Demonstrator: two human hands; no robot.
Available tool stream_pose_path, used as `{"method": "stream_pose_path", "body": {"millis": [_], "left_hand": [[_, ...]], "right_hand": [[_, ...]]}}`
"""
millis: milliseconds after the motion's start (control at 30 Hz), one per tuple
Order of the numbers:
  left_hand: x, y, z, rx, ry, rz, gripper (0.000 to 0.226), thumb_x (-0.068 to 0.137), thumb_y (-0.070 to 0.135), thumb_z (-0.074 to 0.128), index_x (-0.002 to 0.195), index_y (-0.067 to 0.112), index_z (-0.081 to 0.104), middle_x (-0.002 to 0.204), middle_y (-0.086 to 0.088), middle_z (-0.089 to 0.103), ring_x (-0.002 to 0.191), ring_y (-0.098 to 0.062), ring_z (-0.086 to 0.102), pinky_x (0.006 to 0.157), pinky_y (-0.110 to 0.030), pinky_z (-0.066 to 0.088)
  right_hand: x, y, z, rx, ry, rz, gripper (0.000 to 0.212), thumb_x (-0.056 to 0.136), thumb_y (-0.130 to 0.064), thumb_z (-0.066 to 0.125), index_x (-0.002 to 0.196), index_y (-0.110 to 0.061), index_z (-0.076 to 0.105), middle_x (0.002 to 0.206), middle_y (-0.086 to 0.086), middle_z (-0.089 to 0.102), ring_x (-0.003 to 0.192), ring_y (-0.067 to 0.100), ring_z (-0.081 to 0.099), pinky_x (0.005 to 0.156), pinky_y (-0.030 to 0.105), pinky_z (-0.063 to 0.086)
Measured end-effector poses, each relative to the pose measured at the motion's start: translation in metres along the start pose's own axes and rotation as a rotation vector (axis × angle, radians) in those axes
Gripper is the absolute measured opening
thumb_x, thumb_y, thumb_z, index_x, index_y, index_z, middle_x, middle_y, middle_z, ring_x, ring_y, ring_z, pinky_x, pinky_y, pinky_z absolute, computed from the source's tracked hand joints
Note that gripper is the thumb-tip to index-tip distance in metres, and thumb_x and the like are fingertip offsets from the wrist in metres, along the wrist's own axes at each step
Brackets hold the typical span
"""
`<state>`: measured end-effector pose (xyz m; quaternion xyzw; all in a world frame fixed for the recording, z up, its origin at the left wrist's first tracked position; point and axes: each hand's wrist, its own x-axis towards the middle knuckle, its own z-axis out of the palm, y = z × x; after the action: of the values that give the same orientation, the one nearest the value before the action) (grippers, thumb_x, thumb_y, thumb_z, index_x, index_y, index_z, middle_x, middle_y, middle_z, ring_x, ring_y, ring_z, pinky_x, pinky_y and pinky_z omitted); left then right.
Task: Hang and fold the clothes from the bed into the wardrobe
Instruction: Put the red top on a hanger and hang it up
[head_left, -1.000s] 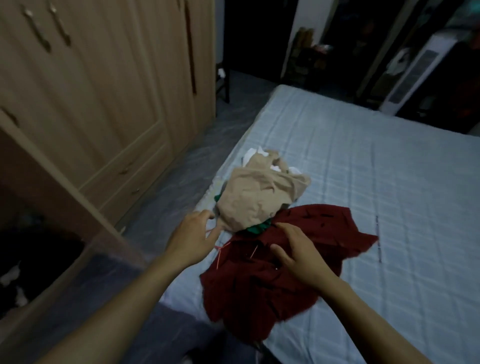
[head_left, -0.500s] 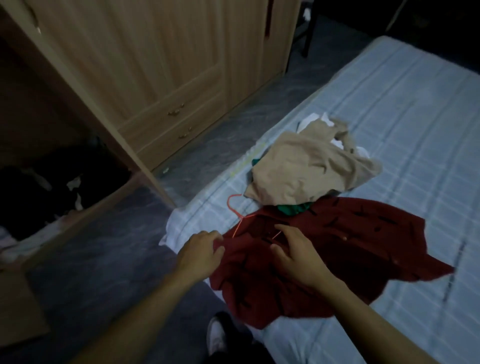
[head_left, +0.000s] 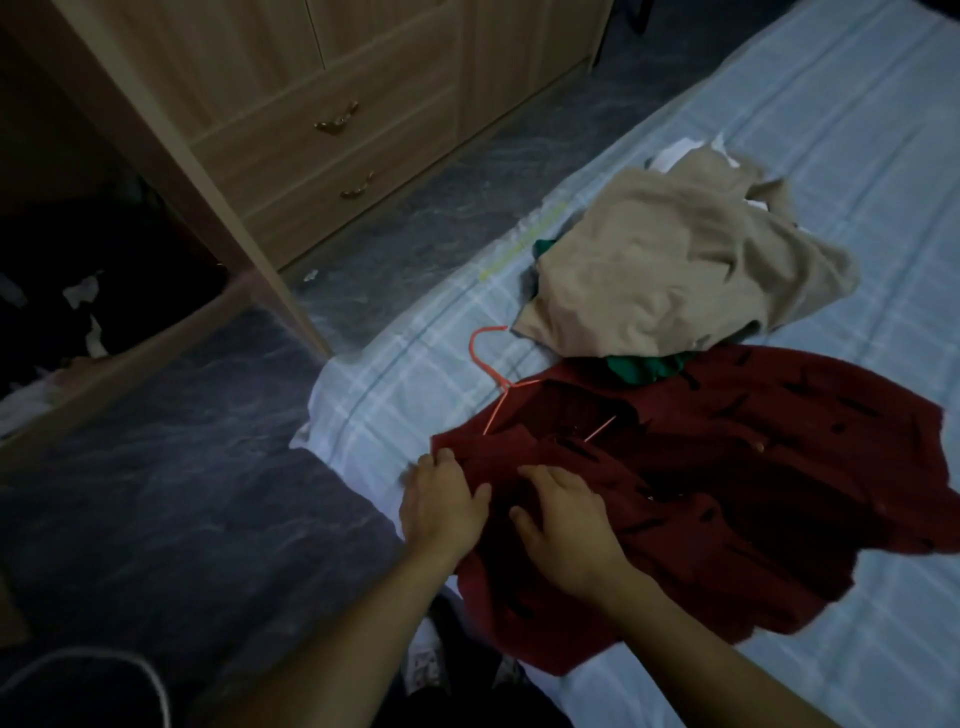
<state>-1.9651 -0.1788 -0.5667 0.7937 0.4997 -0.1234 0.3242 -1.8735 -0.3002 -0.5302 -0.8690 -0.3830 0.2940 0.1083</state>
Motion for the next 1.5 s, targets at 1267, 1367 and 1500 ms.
{"method": "stream_pose_path", "body": {"millis": [1267,1367,1500], "left_hand": [[-0.124,0.165,-0.155,-0.474,0.024,0.57,0.017,0.087,0.012,0.063,0.082,0.028,0.065,0.065,-0.007,0.068,0.065,-0.022,0.068,0.068,-0.046,0.057],[-0.142,0.187,-0.166,-0.415,0.011,0.635,0.013,0.086,0.014,0.063,0.079,0.025,0.065,0.063,-0.002,0.066,0.066,-0.018,0.066,0.065,-0.041,0.057],[-0.156,0.218,-0.183,-0.36,0.042,0.75,0.006,0.086,0.015,0.068,0.081,0.019,0.068,0.068,0.007,0.066,0.065,-0.011,0.062,0.061,-0.028,0.051]], "right_hand": [[-0.126,0.034,-0.176,0.628,0.648,0.592,0.018,0.091,-0.008,0.047,0.086,0.0,0.063,0.089,0.02,0.069,0.087,0.037,0.064,0.076,0.037,0.047],[-0.161,0.04,-0.198,0.534,0.76,0.547,0.014,0.088,-0.013,0.054,0.076,-0.007,0.06,0.075,0.012,0.067,0.071,0.028,0.063,0.067,0.03,0.041],[-0.212,0.047,-0.226,0.372,0.927,0.468,0.004,0.084,-0.013,0.068,0.085,-0.01,0.065,0.075,0.002,0.066,0.07,0.018,0.061,0.068,0.028,0.044]]}}
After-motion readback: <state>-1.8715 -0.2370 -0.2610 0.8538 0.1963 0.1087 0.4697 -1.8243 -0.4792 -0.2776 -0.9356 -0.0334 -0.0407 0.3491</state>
